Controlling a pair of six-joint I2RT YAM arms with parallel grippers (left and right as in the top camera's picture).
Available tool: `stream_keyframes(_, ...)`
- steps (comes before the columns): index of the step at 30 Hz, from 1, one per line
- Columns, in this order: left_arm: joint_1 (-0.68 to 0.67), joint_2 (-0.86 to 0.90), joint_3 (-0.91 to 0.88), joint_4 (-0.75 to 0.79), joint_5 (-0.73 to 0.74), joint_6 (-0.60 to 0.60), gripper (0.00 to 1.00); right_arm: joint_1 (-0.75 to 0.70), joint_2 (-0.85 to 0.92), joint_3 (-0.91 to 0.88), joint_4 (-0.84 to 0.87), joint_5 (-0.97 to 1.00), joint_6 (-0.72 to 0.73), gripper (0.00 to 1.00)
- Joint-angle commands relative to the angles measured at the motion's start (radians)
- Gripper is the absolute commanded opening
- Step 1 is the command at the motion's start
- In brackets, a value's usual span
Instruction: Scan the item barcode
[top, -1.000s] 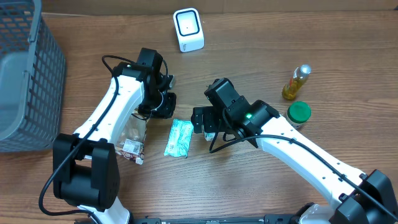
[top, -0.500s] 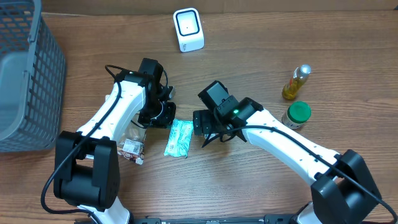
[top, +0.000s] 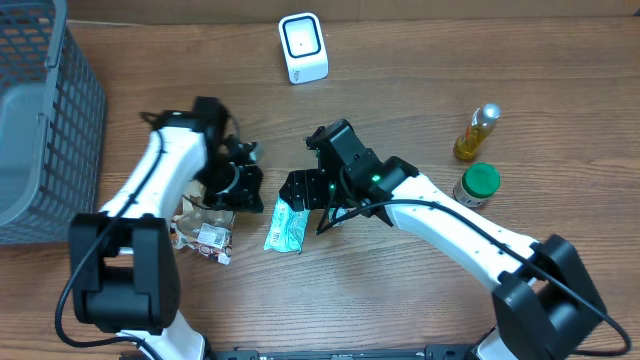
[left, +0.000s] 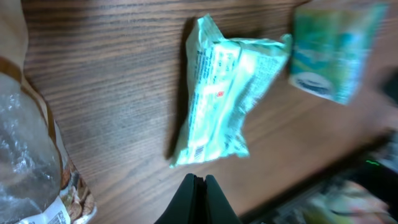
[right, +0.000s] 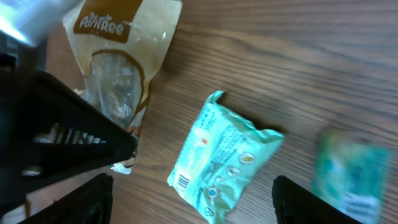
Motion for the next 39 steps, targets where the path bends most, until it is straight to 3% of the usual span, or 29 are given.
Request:
stream_keyframes(1, 0.073, 0.002, -0.005, -0.026, 0.206, 0.135, 0.04, -0.001, 0.051, -0.003, 0.024, -0.056, 0.007, 0.79)
stream_keyframes(8, 0.135, -0.147, -0.079, -0.007, 0.204, 0.132, 0.06, 0.012, 0.076, -0.003, 0.063, -0.053, -0.001, 0.8)
stream_keyframes(17, 0.112, -0.632, -0.254, 0.107, -0.2, -0.237, 0.04, 0.014, 0.077, -0.003, 0.074, 0.019, -0.001, 0.84)
stream_keyframes(20, 0.112, -0.702, -0.288, 0.101, -0.245, -0.28, 0.04, 0.014, 0.077, -0.003, 0.074, 0.069, -0.001, 0.86)
stream_keyframes(28, 0.1, -0.644, -0.388, 0.126, -0.117, -0.222, 0.04, 0.012, 0.079, -0.003, 0.081, 0.086, -0.001, 0.88)
stream_keyframes(35, -0.03, -0.53, -0.404, 0.219, -0.119, -0.226, 0.04, 0.013, 0.108, -0.003, 0.086, 0.077, -0.001, 0.88)
stream_keyframes(39, -0.109, -0.454, -0.404, 0.279, -0.156, -0.285, 0.04, 0.019, 0.114, -0.003, 0.09, 0.079, -0.001, 0.88)
